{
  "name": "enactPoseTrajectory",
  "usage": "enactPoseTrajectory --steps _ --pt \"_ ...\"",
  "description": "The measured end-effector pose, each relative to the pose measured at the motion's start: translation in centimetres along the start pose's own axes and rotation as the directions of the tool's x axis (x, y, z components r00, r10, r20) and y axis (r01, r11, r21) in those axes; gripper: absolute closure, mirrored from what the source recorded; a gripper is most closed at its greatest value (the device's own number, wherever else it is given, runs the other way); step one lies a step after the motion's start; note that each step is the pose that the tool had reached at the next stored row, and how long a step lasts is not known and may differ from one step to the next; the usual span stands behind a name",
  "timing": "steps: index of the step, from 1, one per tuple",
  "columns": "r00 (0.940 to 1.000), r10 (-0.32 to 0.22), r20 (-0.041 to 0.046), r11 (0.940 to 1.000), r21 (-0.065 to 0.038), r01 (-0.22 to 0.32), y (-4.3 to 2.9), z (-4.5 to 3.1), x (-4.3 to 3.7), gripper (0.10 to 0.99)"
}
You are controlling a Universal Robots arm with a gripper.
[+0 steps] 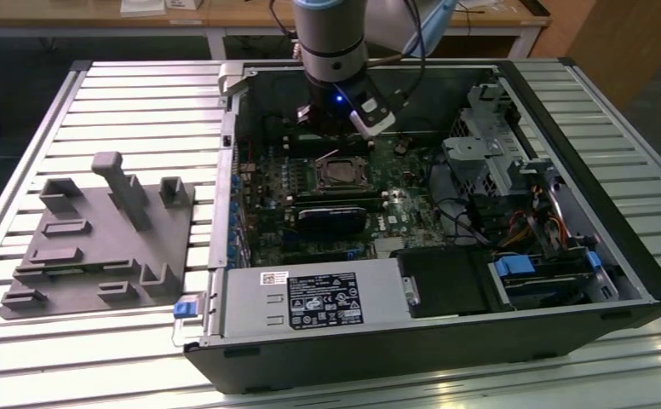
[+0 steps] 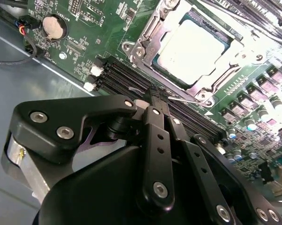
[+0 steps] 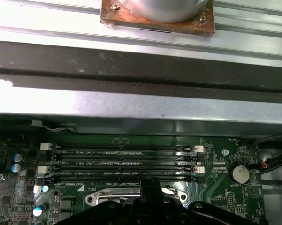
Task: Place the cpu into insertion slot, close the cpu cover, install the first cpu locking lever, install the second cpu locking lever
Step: 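Install the first cpu locking lever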
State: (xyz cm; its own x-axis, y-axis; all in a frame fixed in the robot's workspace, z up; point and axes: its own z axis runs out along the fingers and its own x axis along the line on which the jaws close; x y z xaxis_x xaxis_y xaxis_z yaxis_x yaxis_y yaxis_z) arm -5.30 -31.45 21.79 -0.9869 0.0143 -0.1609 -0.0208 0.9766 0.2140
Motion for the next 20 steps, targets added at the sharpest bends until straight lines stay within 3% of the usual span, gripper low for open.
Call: enactPoseTrajectory --steps 7,11,17,20 --pt "0.9998 0.020 0.0089 0.9994 0.026 -0.020 0.39 0.31 0.03 0.980" --pt "0.9995 0.023 0.0221 0.9992 0.033 -0.024 0.45 0.40 0.04 0.980" --pt "0.9995 0.023 0.0223 0.9991 0.033 -0.024 0.45 0.41 0.04 0.980" --pt "0.9981 0.053 0.0297 0.9978 0.038 -0.054 0.42 0.52 0.06 0.980"
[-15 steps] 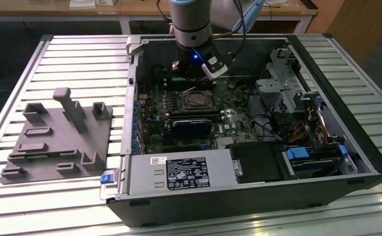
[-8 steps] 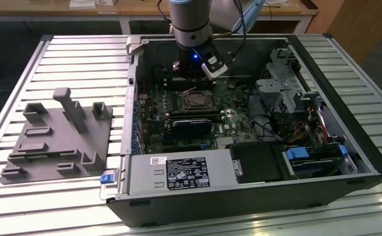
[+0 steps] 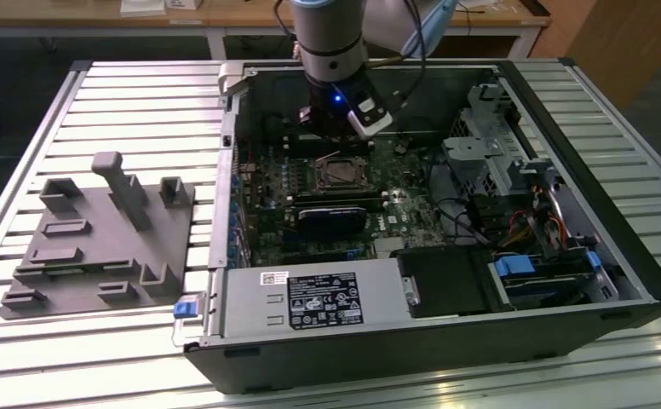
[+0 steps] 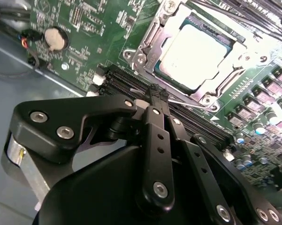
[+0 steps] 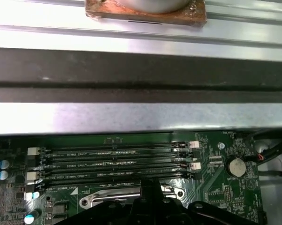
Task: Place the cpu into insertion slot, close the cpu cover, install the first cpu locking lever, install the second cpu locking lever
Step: 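Install the first cpu locking lever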
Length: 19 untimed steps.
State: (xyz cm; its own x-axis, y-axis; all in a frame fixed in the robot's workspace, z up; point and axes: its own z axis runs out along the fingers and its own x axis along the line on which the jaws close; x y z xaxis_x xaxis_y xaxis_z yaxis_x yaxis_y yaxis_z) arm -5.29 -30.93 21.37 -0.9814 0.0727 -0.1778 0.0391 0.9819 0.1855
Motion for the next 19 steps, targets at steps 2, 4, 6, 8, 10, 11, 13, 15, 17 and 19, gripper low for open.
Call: enactPoseTrajectory --steps 2,4,6,8,10,11,13,15,17,19 --pt "0.9995 0.030 0.0061 0.9995 0.005 -0.030 -0.02 0.09 0.02 0.980" --pt "0.9989 0.046 0.0093 0.9989 0.008 -0.046 -0.03 0.16 0.09 0.980" --pt "0.9984 0.056 0.0112 0.9984 0.010 -0.056 -0.01 0.22 0.22 0.980" --pt "0.9981 0.061 0.0124 0.9981 0.011 -0.061 0.02 0.25 0.43 0.980" --pt "0.9978 0.065 0.0132 0.9978 0.012 -0.065 0.13 0.30 0.61 0.980" --pt "0.9977 0.066 0.0136 0.9977 0.012 -0.067 0.22 0.34 0.68 0.980" --pt "0.9976 0.068 0.0139 0.9976 0.012 -0.068 0.38 0.42 0.72 0.980" --pt "0.9974 0.070 0.0147 0.9974 0.012 -0.071 0.49 0.50 0.74 0.980" --pt "0.9972 0.072 0.0183 0.9973 0.012 -0.073 0.53 0.57 0.75 0.980" --pt "0.9969 0.075 0.0245 0.9971 0.012 -0.075 0.52 0.64 0.77 0.980"
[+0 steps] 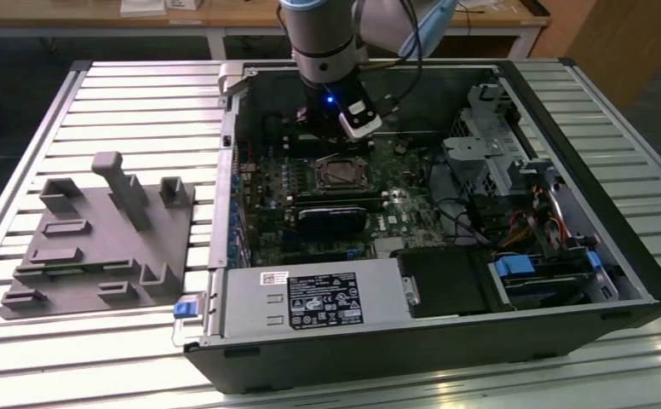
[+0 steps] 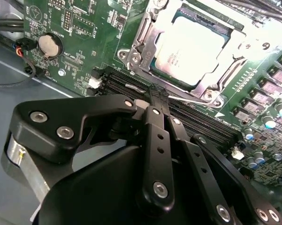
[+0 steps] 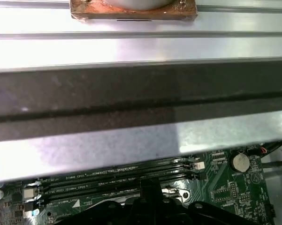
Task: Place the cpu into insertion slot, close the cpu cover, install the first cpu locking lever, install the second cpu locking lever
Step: 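Install the first cpu locking lever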
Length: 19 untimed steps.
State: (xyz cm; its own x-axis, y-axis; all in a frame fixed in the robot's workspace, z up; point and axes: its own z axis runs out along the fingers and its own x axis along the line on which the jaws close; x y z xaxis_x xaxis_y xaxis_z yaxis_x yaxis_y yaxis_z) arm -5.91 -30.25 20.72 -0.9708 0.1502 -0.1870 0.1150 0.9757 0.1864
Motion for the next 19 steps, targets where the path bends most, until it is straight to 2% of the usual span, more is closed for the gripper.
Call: enactPoseTrajectory --steps 5,8,12,19 --pt "0.9987 0.050 0.0147 0.9987 0.009 -0.050 -0.02 0.18 0.08 0.980" --pt "0.9972 0.072 0.0198 0.9973 0.013 -0.072 0.04 0.28 0.27 0.980" --pt "0.9960 0.086 0.0231 0.9961 0.015 -0.087 0.28 0.39 0.48 0.980" --pt "0.9957 0.090 0.0238 0.9958 0.016 -0.090 0.58 0.64 0.57 0.980"
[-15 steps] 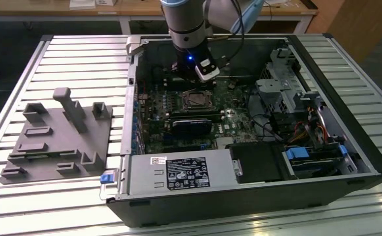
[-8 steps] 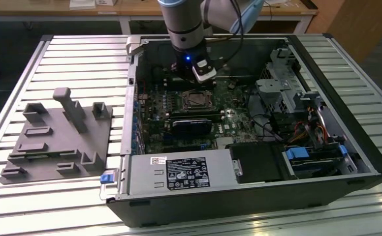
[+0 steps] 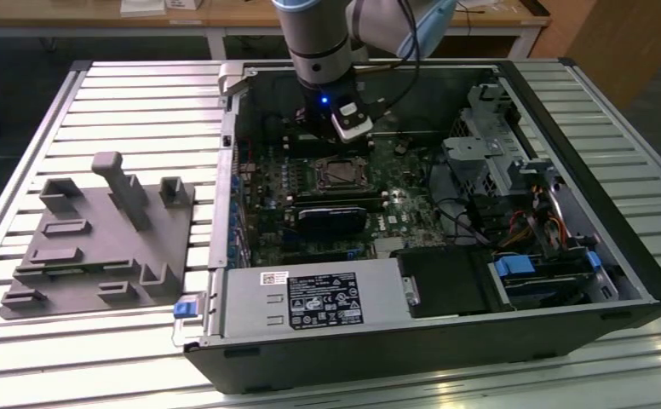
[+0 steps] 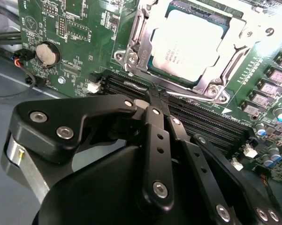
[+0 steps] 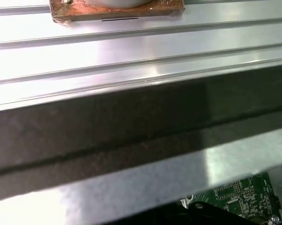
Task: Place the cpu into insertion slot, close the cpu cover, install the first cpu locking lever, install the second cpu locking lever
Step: 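Install the first cpu locking lever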
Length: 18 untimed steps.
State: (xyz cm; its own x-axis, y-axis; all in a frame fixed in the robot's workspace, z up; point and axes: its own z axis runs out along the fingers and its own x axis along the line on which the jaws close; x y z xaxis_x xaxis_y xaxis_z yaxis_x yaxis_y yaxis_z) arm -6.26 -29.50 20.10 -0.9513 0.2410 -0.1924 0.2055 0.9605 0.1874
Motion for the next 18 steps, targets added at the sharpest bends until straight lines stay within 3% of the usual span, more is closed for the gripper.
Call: enactPoseTrajectory --steps 18 --pt "1.0000 0.007 0.0045 1.0000 0.001 -0.007 -0.17 0.83 0.17 0.980"
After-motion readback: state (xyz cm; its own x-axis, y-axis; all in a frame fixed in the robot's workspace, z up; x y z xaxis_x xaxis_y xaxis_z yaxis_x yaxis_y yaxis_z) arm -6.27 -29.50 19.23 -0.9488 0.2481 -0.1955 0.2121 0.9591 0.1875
